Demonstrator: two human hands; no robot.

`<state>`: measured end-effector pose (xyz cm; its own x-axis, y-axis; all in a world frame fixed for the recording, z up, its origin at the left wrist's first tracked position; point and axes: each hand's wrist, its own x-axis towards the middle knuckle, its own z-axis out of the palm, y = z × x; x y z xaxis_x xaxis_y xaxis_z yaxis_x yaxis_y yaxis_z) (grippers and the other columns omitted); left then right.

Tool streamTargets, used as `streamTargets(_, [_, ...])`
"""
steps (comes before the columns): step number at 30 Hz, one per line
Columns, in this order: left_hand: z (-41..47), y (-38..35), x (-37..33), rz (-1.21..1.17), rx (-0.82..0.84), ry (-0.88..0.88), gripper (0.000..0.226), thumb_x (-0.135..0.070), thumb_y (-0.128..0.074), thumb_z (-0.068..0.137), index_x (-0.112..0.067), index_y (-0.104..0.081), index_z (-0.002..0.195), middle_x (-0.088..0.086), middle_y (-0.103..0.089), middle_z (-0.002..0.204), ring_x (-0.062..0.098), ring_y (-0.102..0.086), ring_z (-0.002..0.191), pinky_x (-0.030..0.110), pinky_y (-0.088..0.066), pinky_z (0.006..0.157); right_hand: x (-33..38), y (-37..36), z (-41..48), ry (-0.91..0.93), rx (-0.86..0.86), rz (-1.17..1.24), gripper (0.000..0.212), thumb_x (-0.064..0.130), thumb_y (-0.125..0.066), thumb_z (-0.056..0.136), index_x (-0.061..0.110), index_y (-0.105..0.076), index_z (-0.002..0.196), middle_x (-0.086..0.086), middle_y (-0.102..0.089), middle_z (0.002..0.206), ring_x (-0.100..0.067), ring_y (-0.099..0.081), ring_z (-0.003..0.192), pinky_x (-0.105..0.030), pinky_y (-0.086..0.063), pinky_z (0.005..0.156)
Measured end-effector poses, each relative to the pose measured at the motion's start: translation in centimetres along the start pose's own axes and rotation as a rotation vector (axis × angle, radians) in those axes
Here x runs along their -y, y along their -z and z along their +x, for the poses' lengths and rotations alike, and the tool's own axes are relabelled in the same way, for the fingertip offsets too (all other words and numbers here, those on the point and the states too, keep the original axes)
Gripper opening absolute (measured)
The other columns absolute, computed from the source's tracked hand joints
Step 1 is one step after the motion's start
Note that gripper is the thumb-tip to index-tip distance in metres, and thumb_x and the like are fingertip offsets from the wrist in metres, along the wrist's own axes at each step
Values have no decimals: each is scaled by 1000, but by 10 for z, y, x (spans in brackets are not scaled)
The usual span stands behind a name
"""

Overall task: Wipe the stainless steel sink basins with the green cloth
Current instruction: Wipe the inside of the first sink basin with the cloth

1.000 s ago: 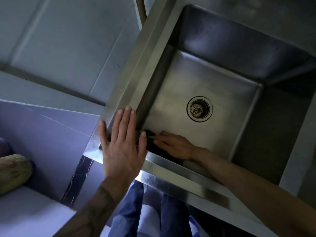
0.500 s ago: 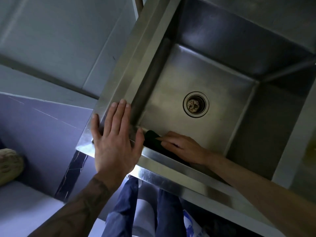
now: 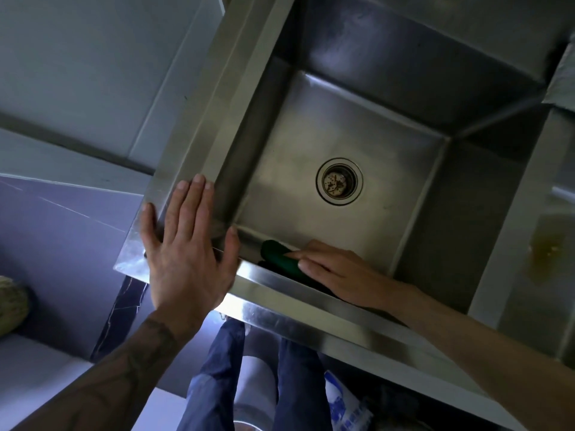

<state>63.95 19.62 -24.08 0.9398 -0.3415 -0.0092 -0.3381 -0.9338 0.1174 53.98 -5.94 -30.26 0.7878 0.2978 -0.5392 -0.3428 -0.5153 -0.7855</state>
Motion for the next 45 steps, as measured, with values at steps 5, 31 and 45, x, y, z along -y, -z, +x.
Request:
streamTargets(5, [0,0,0,4,1,9,71,-48,-41,105,-10,-35,165,6,-32,173,20,-21,164,61,-11,131,-24,5,25,-96,176,-194,43,43,-34,113,31,-53,150,4,-57,134,-16,-56,122,-36,-46,104])
streamTargets(31, [1,4,-4,-34,4,23,70,-46,-41,104,-10,-35,164,7,-35,172,23,-24,163,62,-11,131,-49,15,-33,-182,137,-82,42,51,-37,110,34,-59,142,22,-58,128,3,-54,119,-18,-38,106])
streamTargets(45, [1,11,-8,-55,47,38,69,-43,-43,103,-8,-37,162,9,-33,172,25,-24,163,61,-9,131,-71,15,-44,-298,117,-166,45,46,-35,112,26,-56,147,-1,-56,149,-19,-53,132,-35,-39,115])
